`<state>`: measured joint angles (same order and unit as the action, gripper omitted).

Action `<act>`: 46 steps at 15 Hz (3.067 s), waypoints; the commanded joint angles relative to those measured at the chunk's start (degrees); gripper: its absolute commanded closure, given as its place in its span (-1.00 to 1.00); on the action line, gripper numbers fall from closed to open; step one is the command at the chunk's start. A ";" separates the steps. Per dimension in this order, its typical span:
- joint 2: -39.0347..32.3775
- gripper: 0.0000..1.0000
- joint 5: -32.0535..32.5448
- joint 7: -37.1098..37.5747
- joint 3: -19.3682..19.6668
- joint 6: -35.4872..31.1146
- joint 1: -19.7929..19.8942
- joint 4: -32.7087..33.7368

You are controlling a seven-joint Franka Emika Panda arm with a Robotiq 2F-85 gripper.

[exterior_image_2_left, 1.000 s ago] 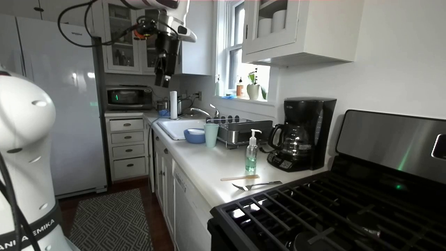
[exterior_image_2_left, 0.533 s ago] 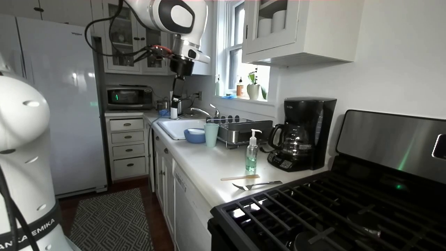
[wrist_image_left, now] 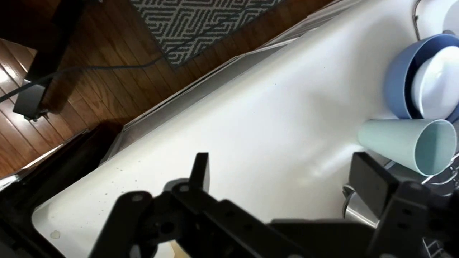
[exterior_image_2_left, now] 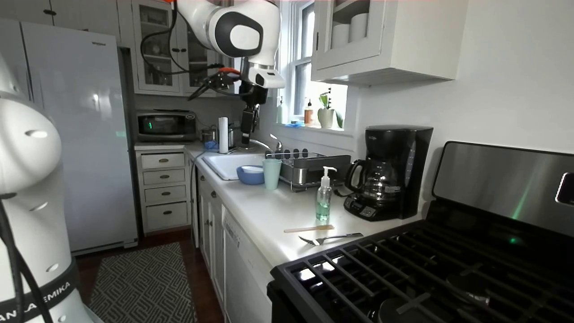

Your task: Shift the clear bottle to the left

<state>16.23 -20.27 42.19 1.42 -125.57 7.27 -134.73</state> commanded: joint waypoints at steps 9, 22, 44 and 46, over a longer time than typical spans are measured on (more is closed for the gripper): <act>-4.77 -1.00 13.57 18.04 -4.13 -9.64 2.03 1.01; -22.43 -1.00 63.29 67.77 -2.87 -6.72 -0.02 14.18; -42.66 -0.96 62.68 69.54 8.28 -3.09 -8.05 32.71; -43.36 -0.46 62.43 69.21 8.57 -2.91 -8.07 33.31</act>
<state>-25.13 41.80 110.41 8.71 -129.88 0.46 -104.04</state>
